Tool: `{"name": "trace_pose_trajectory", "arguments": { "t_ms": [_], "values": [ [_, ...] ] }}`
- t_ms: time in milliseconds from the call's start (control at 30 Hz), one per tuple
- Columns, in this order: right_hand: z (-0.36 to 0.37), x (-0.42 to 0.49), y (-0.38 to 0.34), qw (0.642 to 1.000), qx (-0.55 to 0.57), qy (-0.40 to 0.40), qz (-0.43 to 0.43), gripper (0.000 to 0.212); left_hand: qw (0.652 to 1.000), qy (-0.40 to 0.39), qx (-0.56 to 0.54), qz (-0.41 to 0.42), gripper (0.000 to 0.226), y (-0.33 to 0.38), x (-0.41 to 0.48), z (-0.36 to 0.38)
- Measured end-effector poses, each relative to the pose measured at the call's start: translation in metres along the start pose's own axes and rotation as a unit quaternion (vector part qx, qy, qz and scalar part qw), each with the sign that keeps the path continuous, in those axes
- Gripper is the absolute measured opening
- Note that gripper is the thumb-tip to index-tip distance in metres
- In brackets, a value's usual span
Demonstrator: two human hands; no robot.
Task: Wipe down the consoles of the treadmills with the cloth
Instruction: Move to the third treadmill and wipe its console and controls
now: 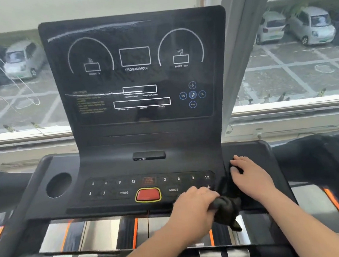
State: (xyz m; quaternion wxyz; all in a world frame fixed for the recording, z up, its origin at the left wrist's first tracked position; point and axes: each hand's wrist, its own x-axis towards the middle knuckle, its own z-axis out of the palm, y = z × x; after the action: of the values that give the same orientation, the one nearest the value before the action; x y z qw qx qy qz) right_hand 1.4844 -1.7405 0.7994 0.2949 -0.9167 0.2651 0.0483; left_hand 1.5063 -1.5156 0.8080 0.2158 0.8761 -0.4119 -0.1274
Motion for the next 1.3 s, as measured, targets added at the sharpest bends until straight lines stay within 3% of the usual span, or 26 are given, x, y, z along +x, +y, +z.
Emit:
{"name": "trace_pose_trajectory", "arguments": {
  "t_ms": [67, 167, 300, 433, 500, 700, 833, 900, 967, 1100, 1300],
  "values": [
    [0.000, 0.002, -0.010, 1.000, -0.016, 0.001, 0.005, 0.042, 0.997, 0.014, -0.072, -0.038, 0.022, -0.002, 0.000, -0.020],
    [0.009, -0.001, -0.021, 1.000, 0.000, 0.013, -0.004, 0.039, 0.981, 0.115, -0.134, -0.082, 0.019, -0.013, 0.016, -0.054],
    [0.013, -0.004, -0.017, 0.999, 0.029, 0.015, 0.007, 0.041, 0.972, 0.209, -0.053, -0.091, 0.023, -0.021, 0.059, -0.061],
    [0.007, -0.003, -0.015, 0.999, 0.049, -0.018, 0.002, 0.043, 0.987, 0.079, 0.096, -0.101, 0.047, -0.016, 0.067, -0.014],
    [0.008, -0.003, -0.015, 0.998, 0.054, -0.023, 0.001, 0.044, 0.985, 0.057, 0.132, -0.097, 0.055, -0.016, 0.062, 0.002],
    [0.009, -0.001, -0.017, 0.998, 0.061, -0.019, 0.021, 0.042, 0.992, 0.046, 0.112, -0.029, 0.046, -0.012, 0.033, 0.005],
    [0.011, 0.004, -0.027, 0.998, 0.046, -0.002, 0.036, 0.038, 0.995, -0.053, 0.083, 0.008, 0.036, -0.010, 0.010, -0.006],
    [0.012, 0.006, -0.038, 0.997, 0.045, 0.038, 0.043, 0.032, 0.992, -0.123, 0.028, 0.004, 0.028, -0.015, 0.015, -0.028],
    [0.012, 0.004, -0.051, 0.991, 0.079, 0.094, 0.049, 0.033, 0.989, -0.142, -0.036, -0.009, 0.019, -0.023, 0.024, -0.052],
    [0.012, 0.002, -0.081, 0.969, 0.143, 0.196, 0.037, 0.036, 0.998, -0.050, -0.042, -0.002, 0.020, -0.046, 0.043, -0.107],
    [0.014, 0.012, -0.127, 0.963, 0.173, 0.205, 0.023, 0.029, 0.981, 0.105, 0.122, 0.105, 0.040, -0.089, 0.073, -0.152]
  ]
}}
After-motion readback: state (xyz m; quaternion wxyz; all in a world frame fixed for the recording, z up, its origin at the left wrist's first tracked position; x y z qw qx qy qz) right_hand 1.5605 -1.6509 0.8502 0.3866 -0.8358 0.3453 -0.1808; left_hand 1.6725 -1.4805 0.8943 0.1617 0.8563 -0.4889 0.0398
